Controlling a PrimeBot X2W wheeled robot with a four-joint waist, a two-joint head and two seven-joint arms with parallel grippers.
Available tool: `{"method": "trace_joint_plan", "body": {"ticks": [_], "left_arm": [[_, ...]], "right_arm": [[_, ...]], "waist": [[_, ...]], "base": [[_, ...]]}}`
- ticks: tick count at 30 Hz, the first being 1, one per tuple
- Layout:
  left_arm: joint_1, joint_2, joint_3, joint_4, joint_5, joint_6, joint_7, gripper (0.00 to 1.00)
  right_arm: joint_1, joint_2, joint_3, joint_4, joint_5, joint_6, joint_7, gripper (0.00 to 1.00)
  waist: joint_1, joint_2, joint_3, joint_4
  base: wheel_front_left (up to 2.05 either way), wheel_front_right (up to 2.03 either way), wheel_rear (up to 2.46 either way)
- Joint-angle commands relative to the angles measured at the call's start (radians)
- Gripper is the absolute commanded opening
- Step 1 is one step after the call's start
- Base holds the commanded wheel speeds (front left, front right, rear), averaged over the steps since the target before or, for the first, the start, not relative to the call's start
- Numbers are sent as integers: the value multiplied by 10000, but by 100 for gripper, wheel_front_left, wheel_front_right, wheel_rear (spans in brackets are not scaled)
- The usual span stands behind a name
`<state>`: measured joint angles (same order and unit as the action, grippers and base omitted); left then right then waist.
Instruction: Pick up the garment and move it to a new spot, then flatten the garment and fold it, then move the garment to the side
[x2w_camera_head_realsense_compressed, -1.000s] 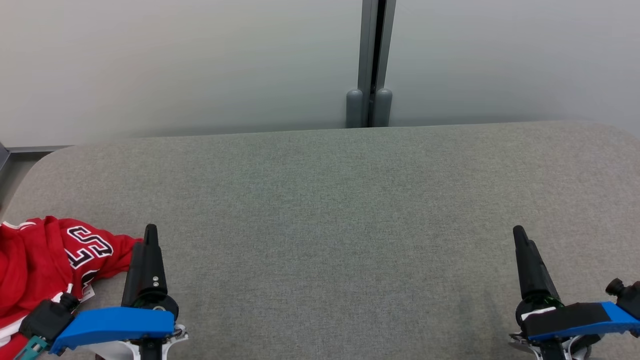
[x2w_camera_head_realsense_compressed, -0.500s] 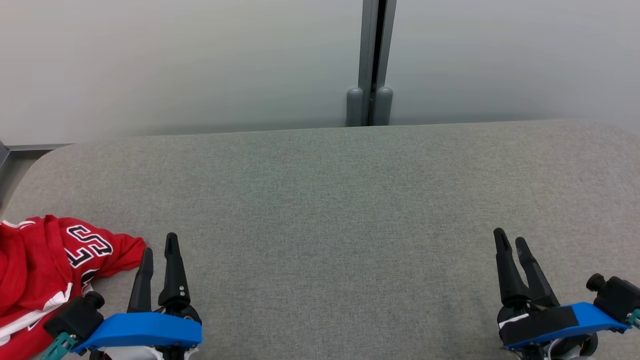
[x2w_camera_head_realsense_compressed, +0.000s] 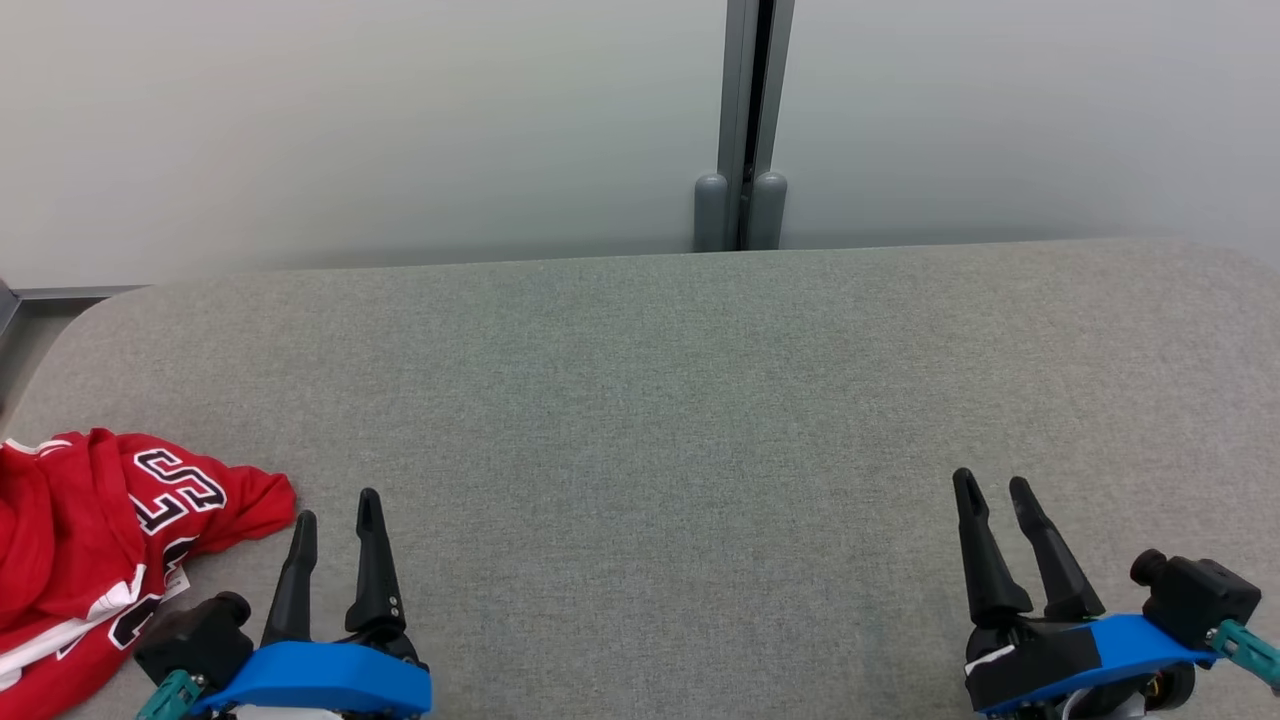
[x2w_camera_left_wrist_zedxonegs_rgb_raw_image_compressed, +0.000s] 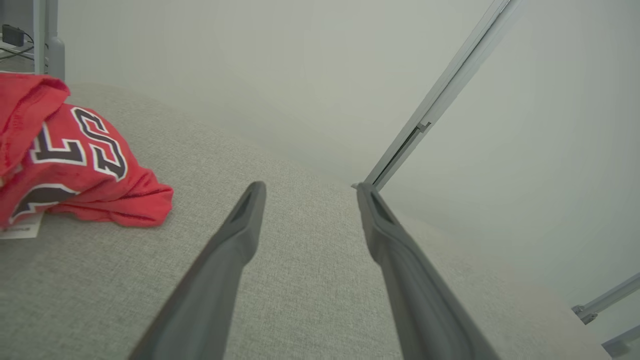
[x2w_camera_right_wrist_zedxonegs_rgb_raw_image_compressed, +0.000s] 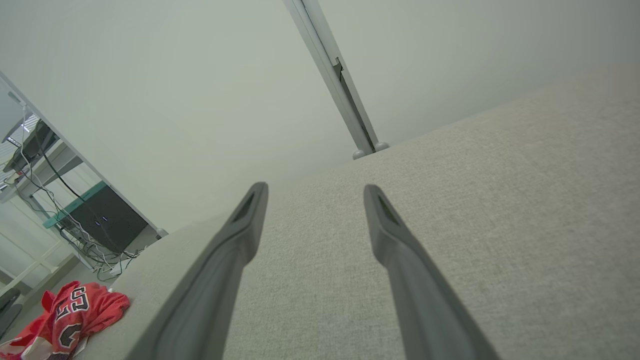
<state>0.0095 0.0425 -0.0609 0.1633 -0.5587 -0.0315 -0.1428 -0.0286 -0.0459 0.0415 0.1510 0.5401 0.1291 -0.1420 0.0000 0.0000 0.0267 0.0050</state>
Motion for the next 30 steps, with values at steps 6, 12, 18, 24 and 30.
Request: {"method": "trace_joint_plan", "body": {"ticks": [6,12,18,24,30], "left_arm": [[29,78,-95,185,850,48,-209,100],[41,80,-124,430,1375,74,-361,100],[71,83,-65,576,1918,111,-519,100],[105,86,-20,506,2316,114,-656,100],[184,87,-16,528,2541,52,-780,100]], "right_arm": [[80,-60,139,28,-807,19,-231,100],[80,-62,231,82,-1442,20,-369,100],[84,-64,275,134,-2154,22,-532,100],[92,-64,247,128,-2634,22,-660,100],[84,-65,188,159,-3066,23,-787,100]], "waist": [[0,0,-13,8],[0,0,2,12],[0,0,24,15],[0,0,39,22],[0,0,35,25]], "base": [[0,0,0],[0,0,0],[0,0,0],[0,0,0],[0,0,0]]}}
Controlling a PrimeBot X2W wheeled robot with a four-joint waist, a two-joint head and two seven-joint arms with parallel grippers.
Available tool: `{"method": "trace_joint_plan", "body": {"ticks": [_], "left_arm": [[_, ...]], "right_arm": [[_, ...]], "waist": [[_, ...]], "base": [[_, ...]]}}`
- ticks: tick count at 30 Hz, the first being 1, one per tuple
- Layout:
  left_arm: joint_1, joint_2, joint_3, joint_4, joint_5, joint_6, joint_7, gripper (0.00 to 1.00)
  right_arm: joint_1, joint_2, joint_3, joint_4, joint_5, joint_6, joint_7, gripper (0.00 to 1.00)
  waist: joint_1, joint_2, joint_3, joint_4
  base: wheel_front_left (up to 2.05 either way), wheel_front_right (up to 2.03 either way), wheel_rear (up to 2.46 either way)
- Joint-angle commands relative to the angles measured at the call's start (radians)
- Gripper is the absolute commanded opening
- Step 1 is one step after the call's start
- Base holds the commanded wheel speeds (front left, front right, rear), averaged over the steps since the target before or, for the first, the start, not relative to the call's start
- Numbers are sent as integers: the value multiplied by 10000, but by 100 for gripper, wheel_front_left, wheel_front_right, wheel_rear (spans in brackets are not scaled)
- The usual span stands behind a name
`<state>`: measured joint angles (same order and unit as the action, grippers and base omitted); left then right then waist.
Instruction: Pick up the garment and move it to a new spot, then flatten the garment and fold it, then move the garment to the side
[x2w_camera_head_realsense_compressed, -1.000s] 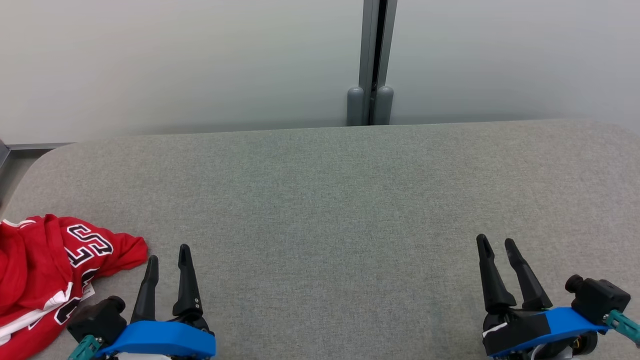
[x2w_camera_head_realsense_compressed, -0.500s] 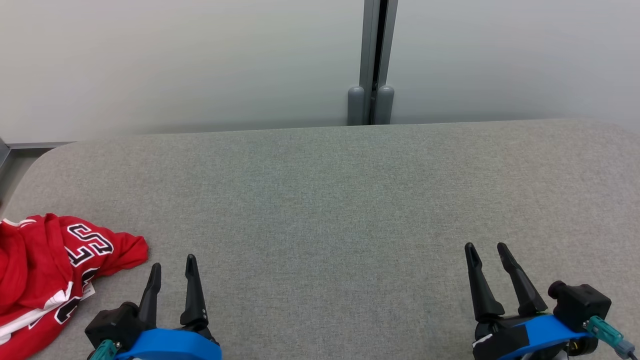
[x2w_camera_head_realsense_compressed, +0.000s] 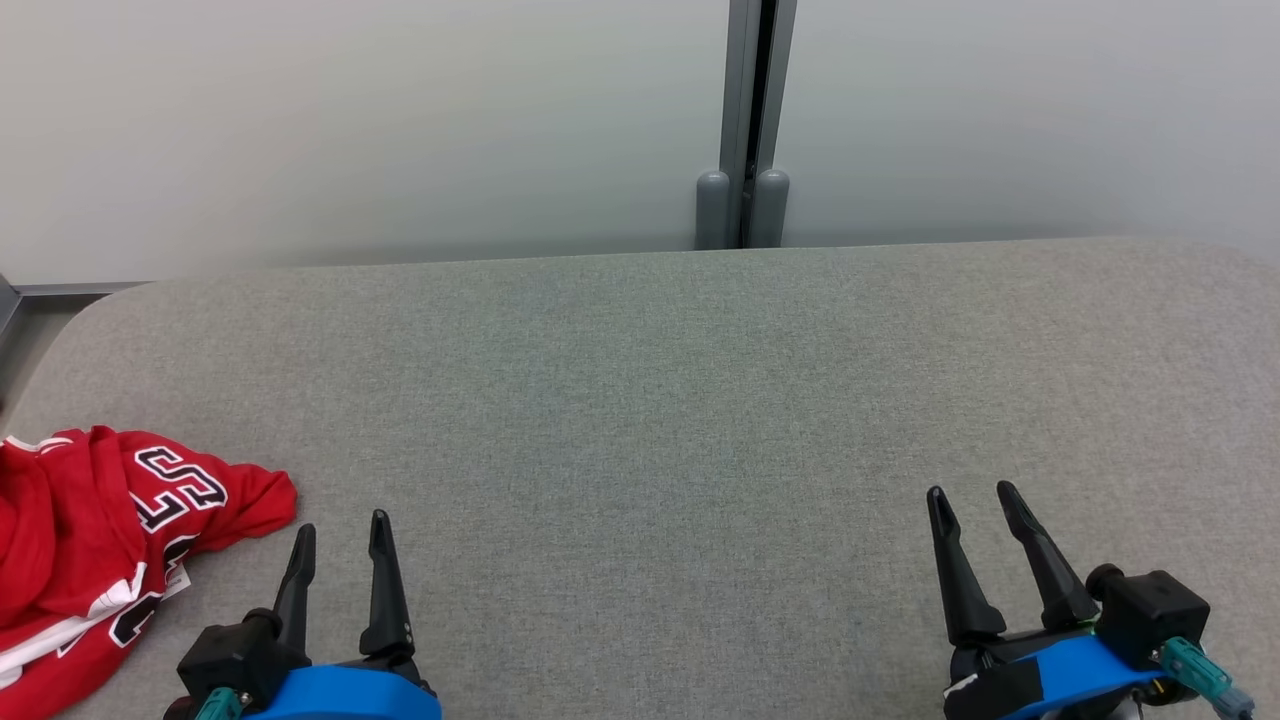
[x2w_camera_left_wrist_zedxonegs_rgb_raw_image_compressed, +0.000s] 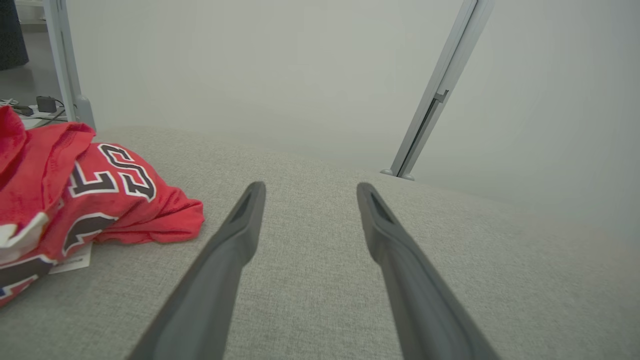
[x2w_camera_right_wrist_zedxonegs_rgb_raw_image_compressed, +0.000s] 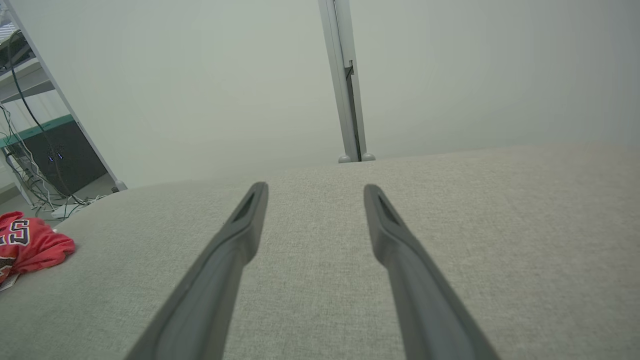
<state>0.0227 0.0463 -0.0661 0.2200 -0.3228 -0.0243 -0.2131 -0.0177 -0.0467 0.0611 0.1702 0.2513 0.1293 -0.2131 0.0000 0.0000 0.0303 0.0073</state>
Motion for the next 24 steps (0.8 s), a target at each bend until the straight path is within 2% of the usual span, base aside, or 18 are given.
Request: {"method": "trace_joint_plan", "body": {"ticks": [1,9,24], "left_arm": [[58,47,32,-32,239,-31,-101,100],[123,49,-34,97,728,-199,-253,100],[234,53,-102,254,1578,-260,-520,100]], "right_arm": [[-32,-58,-26,-30,-238,21,-102,100],[-60,-59,-115,12,-804,14,-256,100],[-30,-61,-79,160,-1772,16,-521,100]], "waist": [[0,0,2,2],[0,0,31,4],[0,0,35,19]], "base": [[0,0,0],[0,0,0],[0,0,0]]}}
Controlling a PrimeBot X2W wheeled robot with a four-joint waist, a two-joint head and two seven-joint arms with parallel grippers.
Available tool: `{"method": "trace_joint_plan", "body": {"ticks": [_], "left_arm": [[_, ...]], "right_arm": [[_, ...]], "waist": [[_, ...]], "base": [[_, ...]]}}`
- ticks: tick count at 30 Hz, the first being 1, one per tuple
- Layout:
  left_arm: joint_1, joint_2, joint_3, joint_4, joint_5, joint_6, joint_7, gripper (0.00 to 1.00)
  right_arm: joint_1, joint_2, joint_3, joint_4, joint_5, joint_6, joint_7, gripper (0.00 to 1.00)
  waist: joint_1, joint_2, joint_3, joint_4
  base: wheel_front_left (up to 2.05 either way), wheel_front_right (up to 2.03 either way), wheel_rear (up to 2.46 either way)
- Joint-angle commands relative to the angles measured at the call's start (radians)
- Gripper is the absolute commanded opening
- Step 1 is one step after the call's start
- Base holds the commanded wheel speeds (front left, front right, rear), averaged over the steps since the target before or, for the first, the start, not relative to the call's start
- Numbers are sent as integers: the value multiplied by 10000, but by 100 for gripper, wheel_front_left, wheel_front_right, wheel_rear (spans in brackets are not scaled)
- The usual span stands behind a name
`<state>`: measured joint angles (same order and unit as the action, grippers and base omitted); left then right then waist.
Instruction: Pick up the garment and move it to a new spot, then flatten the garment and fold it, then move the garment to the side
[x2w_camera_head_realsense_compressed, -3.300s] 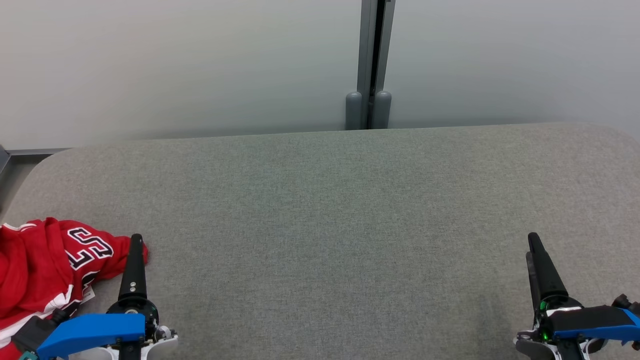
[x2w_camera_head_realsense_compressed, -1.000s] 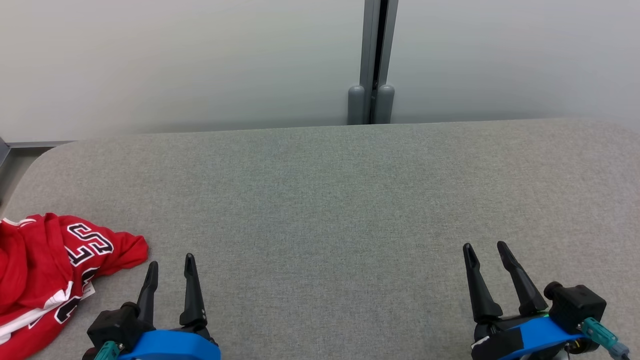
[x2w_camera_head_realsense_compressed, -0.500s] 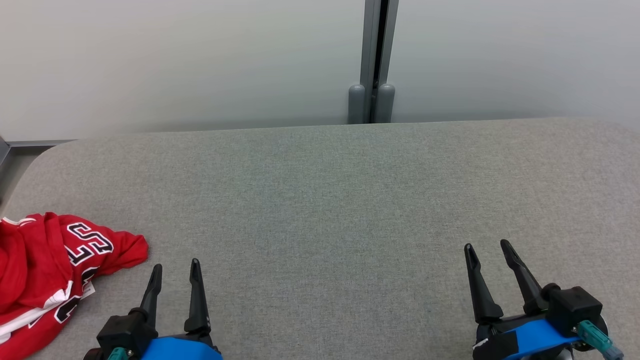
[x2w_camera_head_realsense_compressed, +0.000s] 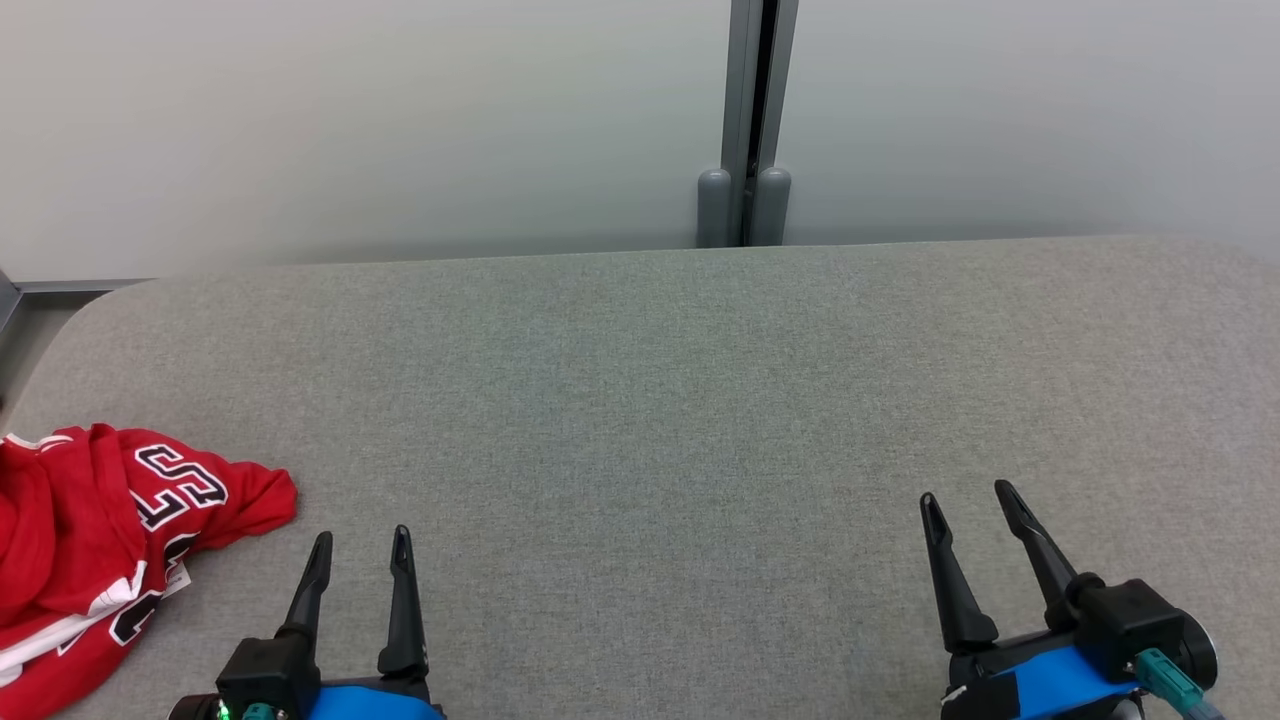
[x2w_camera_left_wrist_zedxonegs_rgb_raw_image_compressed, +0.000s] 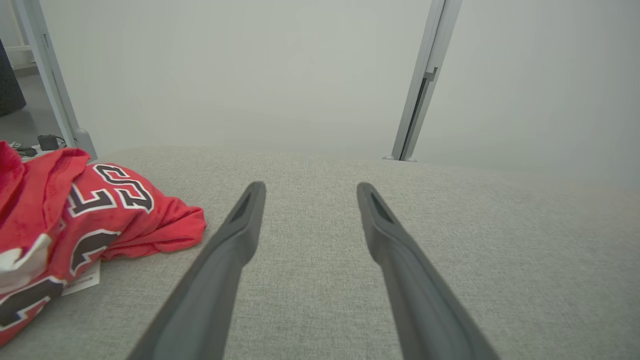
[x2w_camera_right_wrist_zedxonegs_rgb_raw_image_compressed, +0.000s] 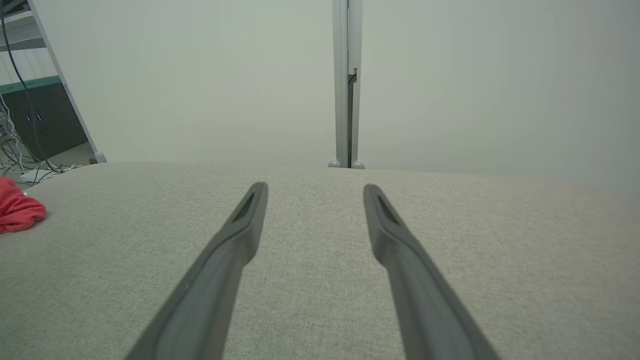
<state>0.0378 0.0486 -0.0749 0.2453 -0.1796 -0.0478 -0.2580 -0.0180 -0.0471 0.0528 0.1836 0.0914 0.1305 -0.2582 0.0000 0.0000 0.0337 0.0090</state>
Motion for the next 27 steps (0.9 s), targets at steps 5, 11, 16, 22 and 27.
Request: {"method": "trace_joint_plan", "body": {"ticks": [5,11,16,22,27], "left_arm": [[74,30,-1,-9,196,-26,-87,100],[59,30,9,17,163,-37,-85,100],[56,30,14,46,151,-35,-85,100],[74,28,33,50,129,-12,-84,100],[63,28,19,39,127,6,-84,100]], "right_arm": [[-29,-56,11,49,-244,4,-88,100],[-41,-56,-17,71,-231,4,-88,100],[-50,-56,-21,90,-207,4,-87,100],[-32,-56,-20,87,-188,4,-88,100],[-21,-56,-40,58,-186,4,-87,100]], "waist": [[0,0,1,-5],[0,0,5,-12],[0,0,-11,-15],[0,0,-29,-15],[0,0,-9,1]], "base": [[0,0,0],[0,0,0],[0,0,0],[0,0,0],[0,0,0]]}}
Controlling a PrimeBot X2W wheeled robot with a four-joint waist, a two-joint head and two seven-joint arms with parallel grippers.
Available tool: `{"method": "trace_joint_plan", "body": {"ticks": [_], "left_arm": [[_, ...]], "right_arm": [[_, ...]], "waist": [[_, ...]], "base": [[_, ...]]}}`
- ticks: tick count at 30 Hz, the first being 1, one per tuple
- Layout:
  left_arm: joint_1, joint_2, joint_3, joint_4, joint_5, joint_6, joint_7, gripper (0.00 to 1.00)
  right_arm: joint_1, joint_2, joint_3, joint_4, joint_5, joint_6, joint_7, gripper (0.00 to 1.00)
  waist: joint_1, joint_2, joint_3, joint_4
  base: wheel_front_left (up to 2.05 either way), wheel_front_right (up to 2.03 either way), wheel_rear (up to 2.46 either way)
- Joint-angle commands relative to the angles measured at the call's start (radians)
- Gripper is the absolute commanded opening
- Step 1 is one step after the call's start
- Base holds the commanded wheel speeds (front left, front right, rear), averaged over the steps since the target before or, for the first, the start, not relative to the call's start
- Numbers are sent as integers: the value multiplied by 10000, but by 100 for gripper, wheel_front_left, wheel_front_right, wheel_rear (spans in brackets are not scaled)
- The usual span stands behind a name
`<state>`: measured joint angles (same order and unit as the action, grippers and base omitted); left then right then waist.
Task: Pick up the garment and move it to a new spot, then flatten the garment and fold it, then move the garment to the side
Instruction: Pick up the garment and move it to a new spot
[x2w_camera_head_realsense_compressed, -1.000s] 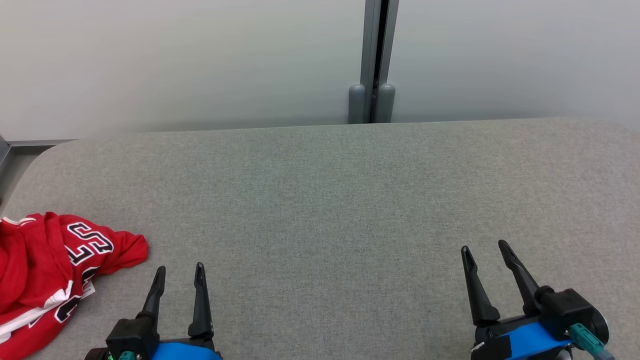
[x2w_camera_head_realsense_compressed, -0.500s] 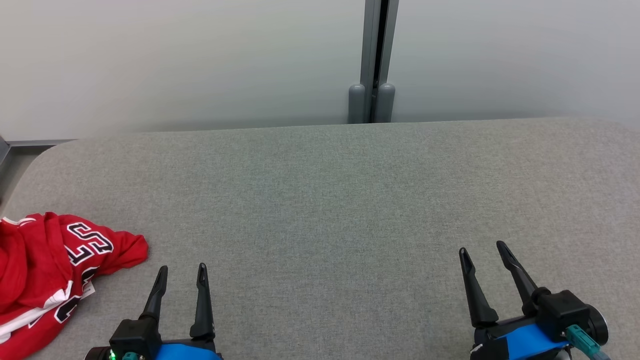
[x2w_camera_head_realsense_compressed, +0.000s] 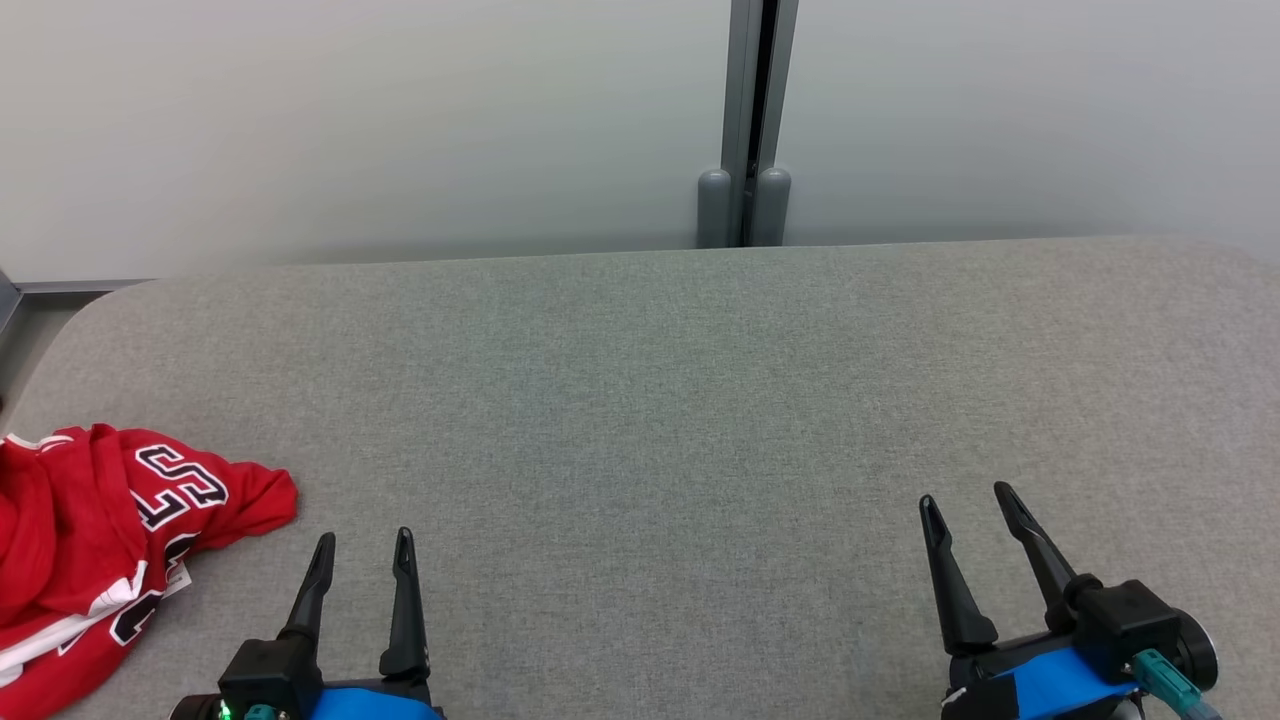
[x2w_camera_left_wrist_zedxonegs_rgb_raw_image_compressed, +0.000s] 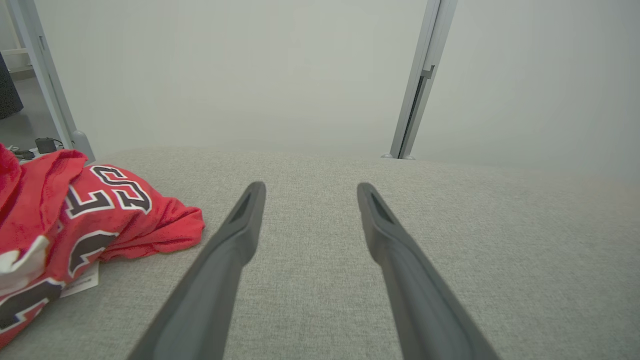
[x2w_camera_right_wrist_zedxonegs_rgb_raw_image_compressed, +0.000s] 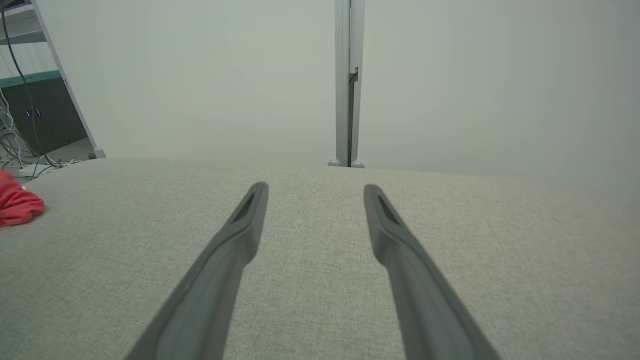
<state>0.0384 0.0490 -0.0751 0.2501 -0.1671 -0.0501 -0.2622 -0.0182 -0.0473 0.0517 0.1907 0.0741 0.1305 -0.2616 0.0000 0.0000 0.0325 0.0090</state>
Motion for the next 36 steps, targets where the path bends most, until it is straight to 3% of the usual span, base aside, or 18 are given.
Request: {"method": "trace_joint_plan", "body": {"ticks": [1,5,9,25,30,36], "left_arm": [[53,25,13,-10,3,31,-42,100],[-9,26,-26,-19,7,19,-42,100],[-199,26,-61,-45,44,40,-36,100],[47,12,361,-201,177,61,-36,100],[167,11,612,-230,150,39,-35,100],[232,15,863,-298,93,32,-35,100]], "right_arm": [[-15,-55,-34,-20,-11,4,-52,100],[5,-55,-104,-57,22,4,-52,100],[-10,-50,-121,-103,32,4,-48,100],[130,-49,212,-169,30,3,-46,100],[83,-50,463,-131,73,3,-46,100],[90,-50,597,-135,70,3,-46,100]], "waist": [[0,0,7,9],[0,0,51,113],[0,0,99,688],[0,0,-11,4390],[0,0,-39,4934],[0,0,-17,5058]], "base": [[0,0,0],[0,0,0],[0,0,0],[0,0,0],[0,0,0],[0,0,0]]}}
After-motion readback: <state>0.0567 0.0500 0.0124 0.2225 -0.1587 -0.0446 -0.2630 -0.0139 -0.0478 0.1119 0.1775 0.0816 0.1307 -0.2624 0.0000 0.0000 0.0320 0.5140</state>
